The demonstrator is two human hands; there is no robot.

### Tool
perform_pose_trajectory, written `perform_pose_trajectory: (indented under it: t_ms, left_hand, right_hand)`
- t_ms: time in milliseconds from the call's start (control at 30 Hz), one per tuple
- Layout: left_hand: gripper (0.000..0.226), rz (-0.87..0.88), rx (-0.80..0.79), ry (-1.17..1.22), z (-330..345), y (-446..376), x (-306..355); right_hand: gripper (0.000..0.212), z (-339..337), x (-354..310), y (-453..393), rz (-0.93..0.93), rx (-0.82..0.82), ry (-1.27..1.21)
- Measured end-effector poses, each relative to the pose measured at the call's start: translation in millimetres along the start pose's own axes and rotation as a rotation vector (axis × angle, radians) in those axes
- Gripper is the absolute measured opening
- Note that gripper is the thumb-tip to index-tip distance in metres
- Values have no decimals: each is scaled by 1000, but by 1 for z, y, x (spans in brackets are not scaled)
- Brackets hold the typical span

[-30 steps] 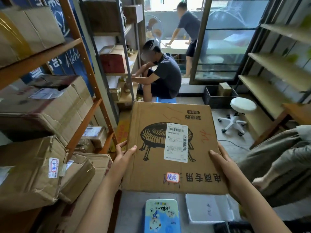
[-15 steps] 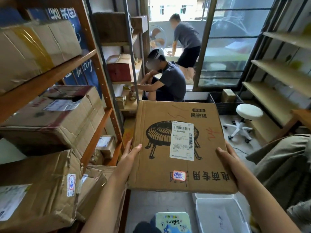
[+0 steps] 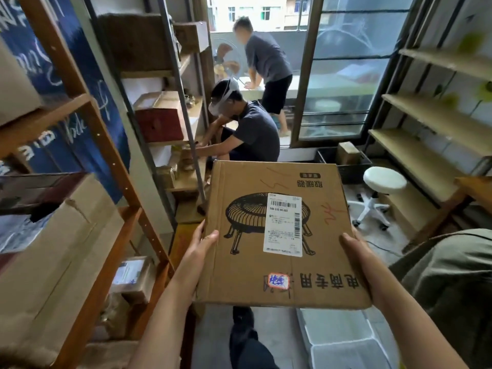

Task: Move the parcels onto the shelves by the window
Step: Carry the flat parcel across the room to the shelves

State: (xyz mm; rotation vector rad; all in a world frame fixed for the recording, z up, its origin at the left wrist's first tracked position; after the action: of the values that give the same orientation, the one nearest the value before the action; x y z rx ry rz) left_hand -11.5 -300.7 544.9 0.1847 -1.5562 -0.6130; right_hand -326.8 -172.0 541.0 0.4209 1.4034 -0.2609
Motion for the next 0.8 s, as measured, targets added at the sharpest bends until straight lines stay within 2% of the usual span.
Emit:
perform_pose_trajectory:
  t_ms: [133, 300, 433, 800]
  left_hand:
    - [70, 1, -21, -30, 25, -94, 35]
    - [68, 21, -72, -90, 82, -228, 110]
    - [66, 38, -116, -137, 130, -313, 174]
    - [59, 50, -251, -167, 235, -475, 267]
  right_hand:
    - [33, -15, 5, -107, 6, 41, 14]
    - [25, -37, -10, -235, 39, 86, -37]
    - [28, -68, -33, -326, 60, 152, -45]
    - [36, -125, -76, -467, 65, 308, -70]
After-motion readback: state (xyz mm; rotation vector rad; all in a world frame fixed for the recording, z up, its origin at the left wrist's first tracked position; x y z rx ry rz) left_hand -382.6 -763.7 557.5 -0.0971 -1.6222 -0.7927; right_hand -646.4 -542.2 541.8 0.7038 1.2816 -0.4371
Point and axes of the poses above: each hand's wrist, its own y-axis away from the middle knuckle, its own z-axis out of the palm, x = y × z, the point moved 5 cm from there along -y, towards the middle knuckle, and after that the axes turned 8 degrees about -z, right-handed, at the moved point
